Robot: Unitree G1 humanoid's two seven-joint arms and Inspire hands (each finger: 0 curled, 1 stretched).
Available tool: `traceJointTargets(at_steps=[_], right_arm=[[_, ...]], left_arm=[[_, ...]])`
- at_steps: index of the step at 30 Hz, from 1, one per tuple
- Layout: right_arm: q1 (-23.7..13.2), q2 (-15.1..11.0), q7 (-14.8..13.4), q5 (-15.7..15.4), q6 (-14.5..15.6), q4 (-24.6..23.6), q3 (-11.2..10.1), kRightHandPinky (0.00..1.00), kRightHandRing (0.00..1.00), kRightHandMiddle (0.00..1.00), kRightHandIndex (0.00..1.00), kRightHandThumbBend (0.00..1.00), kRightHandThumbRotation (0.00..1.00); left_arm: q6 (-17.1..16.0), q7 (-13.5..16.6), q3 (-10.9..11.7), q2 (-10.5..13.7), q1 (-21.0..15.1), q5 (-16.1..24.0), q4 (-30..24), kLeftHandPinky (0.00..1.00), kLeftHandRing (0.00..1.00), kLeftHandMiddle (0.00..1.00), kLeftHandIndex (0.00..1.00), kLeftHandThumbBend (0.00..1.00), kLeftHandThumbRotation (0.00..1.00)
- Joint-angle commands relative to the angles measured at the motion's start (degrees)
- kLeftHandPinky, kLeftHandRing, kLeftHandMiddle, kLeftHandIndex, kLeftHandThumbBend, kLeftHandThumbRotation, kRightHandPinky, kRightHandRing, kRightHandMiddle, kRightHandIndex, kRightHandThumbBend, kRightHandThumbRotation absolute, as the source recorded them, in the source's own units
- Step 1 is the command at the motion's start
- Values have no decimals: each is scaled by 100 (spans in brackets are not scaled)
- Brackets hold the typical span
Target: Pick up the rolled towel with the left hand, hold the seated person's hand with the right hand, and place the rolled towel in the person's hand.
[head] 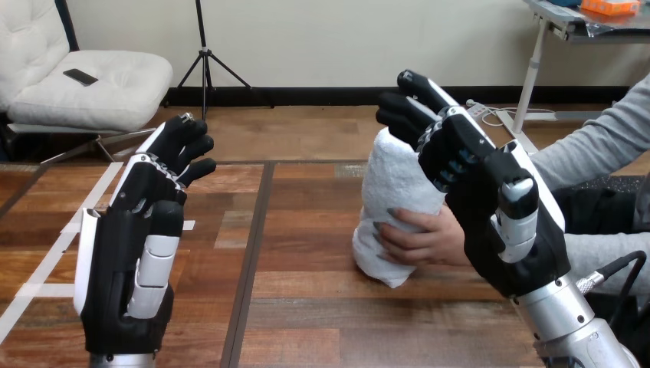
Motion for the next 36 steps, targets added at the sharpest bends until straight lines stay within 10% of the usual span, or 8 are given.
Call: traceJointTargets(at_steps=[1,36], right_arm=[[-133,69,73,129,33,-211,-63,96,90,89,92,100,100],[-60,151,232,241,214,-313,-66,95,90,89,91,100,100]], left_arm=[[-105,-76,-2,-5,-355,-122,15,79,85,86,85,72,84],[-156,-494,63,78,-441,-368,139,85,90,91,89,79,87]])
